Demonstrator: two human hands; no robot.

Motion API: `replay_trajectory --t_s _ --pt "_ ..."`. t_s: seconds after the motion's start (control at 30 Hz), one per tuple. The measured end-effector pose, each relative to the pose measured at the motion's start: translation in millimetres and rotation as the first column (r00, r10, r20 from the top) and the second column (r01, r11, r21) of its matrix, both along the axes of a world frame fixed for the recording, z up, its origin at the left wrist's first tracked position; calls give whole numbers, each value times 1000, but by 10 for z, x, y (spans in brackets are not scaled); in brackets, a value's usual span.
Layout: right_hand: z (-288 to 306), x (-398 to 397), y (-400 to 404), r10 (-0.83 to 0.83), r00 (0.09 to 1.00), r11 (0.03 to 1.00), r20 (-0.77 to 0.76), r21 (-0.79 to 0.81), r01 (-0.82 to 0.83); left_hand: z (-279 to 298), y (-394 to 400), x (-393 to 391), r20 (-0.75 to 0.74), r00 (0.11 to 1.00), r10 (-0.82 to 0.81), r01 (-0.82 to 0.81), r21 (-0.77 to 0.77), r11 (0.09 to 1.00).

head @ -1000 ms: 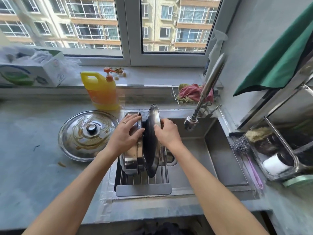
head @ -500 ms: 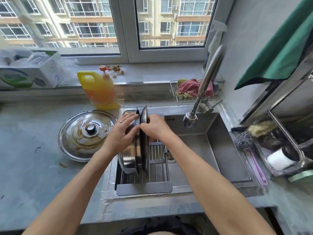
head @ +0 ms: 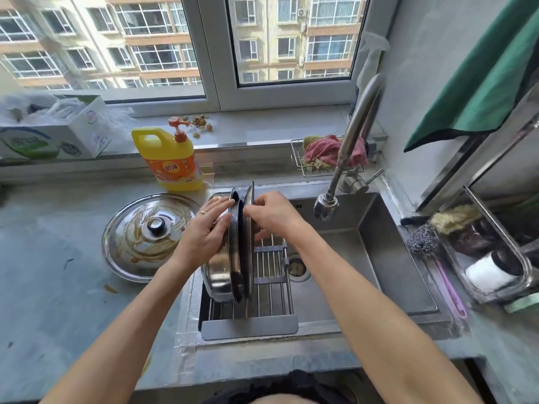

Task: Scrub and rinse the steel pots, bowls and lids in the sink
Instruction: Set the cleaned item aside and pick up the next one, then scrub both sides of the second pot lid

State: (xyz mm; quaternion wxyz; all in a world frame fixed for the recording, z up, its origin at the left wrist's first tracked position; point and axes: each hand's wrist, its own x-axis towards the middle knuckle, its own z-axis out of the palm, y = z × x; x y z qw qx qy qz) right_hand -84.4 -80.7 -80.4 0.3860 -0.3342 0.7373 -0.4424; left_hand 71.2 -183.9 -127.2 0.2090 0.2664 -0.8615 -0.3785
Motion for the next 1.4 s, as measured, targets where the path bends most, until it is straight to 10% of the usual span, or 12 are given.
replay_trajectory --t_s 0.63,0.97,1.4 --pt "-19 -91 -8 148 983 983 113 92 -159 93 69 -24 -77 995 70 -65 63 996" --pt "258 -137 -145 -105 869 976 -484 -216 -2 357 -117 75 -227 926 303 -261 196 945" --pt "344 367 -875 205 822 954 -531 -80 -289 -303 -1176 564 576 647 500 -434 -261 862"
